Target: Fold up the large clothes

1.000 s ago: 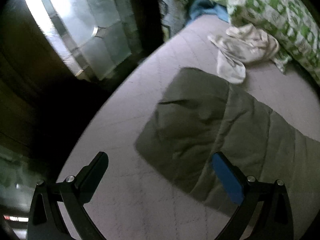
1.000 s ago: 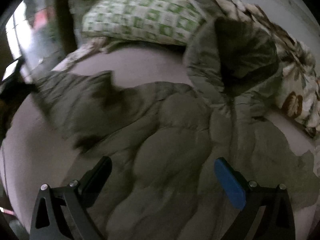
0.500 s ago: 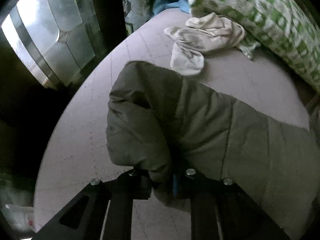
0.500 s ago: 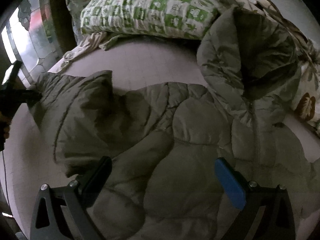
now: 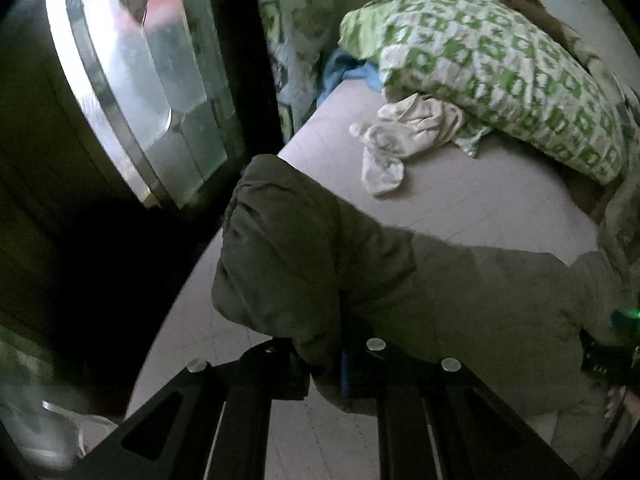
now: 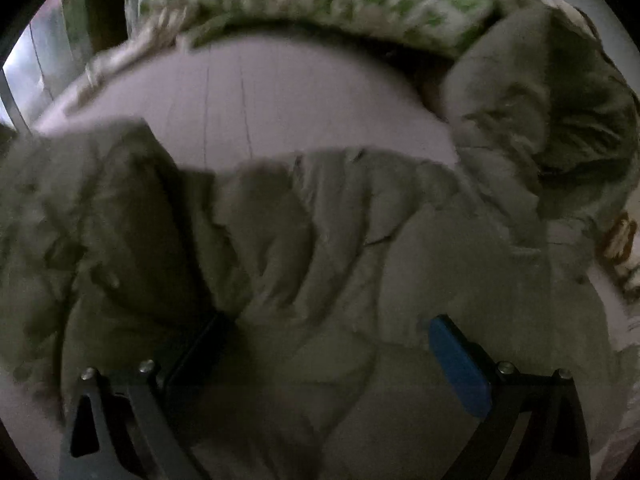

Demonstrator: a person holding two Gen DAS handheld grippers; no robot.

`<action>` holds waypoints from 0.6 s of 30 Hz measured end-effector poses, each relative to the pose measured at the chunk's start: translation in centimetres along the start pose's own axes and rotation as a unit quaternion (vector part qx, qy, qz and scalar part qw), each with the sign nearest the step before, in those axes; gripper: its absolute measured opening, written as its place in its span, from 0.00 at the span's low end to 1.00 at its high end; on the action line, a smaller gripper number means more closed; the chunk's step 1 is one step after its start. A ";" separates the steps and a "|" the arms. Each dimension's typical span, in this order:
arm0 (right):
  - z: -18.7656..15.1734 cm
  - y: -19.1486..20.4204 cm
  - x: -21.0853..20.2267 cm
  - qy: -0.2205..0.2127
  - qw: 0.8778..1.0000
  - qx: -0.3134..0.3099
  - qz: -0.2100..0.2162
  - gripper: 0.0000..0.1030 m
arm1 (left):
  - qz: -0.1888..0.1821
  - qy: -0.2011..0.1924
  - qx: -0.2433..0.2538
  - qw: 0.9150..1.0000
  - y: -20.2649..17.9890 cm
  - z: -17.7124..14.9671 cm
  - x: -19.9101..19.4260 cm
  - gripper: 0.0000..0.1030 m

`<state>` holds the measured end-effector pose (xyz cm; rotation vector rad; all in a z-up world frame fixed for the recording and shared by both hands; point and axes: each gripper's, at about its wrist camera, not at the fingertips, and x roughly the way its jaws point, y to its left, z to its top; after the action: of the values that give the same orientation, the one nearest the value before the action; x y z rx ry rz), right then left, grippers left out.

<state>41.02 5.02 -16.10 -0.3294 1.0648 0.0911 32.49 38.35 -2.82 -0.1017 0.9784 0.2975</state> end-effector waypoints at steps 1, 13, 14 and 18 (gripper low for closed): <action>0.1 -0.5 -0.5 0.003 1.000 0.012 0.008 1.00 | -0.001 -0.003 0.003 1.000 -0.6 0.0 -0.4 0.11; -10.1 -12.2 -9.8 -0.033 0.995 0.069 0.059 1.00 | -0.058 -0.035 0.076 0.995 -9.6 -0.9 -8.5 0.10; -11.3 -12.8 -10.5 -0.034 0.995 0.074 0.056 1.00 | -0.063 -0.035 0.084 0.994 -10.9 -1.1 -8.8 0.10; -16.6 -17.3 -12.6 -0.039 0.992 0.110 0.048 1.00 | -0.081 -0.034 0.116 0.989 -16.3 -2.1 -9.8 0.10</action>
<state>24.90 -15.39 -8.63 -0.0751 1.0025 0.0716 30.50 20.37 3.32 0.0416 0.9245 0.0373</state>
